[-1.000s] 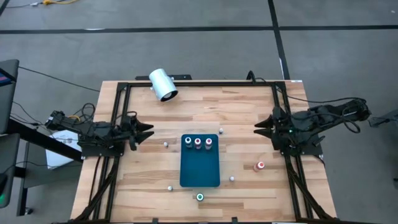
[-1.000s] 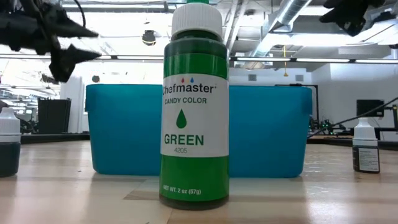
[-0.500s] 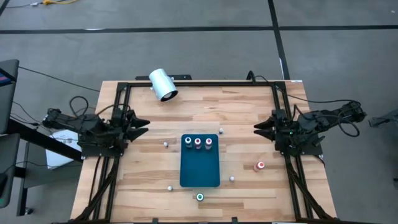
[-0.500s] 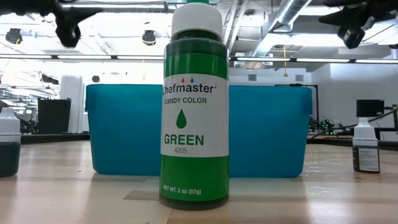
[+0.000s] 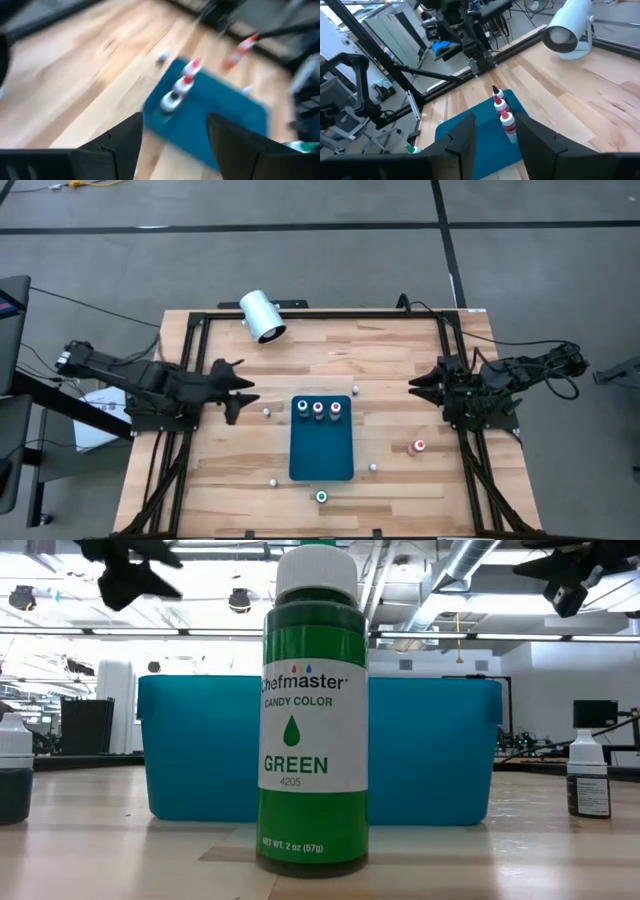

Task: Pick & Place food coloring
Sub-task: Put the small purple food coloring bottle into the blue bin

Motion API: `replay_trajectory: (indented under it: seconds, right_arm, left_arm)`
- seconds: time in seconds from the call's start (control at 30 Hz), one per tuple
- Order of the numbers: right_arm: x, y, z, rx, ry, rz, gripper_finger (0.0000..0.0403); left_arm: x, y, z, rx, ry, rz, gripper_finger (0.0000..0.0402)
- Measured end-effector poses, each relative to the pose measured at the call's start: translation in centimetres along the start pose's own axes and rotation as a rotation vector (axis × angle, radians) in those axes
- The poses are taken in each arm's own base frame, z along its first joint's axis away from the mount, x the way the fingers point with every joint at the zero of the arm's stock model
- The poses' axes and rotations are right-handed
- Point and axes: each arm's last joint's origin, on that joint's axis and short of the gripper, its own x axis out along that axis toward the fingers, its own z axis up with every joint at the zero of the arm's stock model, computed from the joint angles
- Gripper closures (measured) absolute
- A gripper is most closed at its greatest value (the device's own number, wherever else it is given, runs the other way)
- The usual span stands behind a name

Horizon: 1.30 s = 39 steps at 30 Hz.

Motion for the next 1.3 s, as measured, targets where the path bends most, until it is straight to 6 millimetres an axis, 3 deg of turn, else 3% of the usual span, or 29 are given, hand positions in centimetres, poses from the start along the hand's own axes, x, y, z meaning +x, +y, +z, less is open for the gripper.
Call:
replay_trajectory:
  seconds: [0.4, 0.83, 1.3]
  right_arm:
    - [0.0, 0.0, 0.0, 0.007, 0.002, 0.004, 0.0277]
    - [0.0, 0.0, 0.0, 0.01, 0.003, 0.007, 0.0277]
    - [0.0, 0.0, 0.0, 0.026, 0.004, 0.008, 0.0277]
  left_arm:
    - [5.3, 0.2, -1.4, -0.1, 0.31, 0.202, 0.0193]
    - [11.5, 2.7, -3.5, -0.262, 0.616, 0.334, 0.0193]
    - [15.0, 3.8, -5.4, -0.299, 0.729, 0.382, 0.0193]
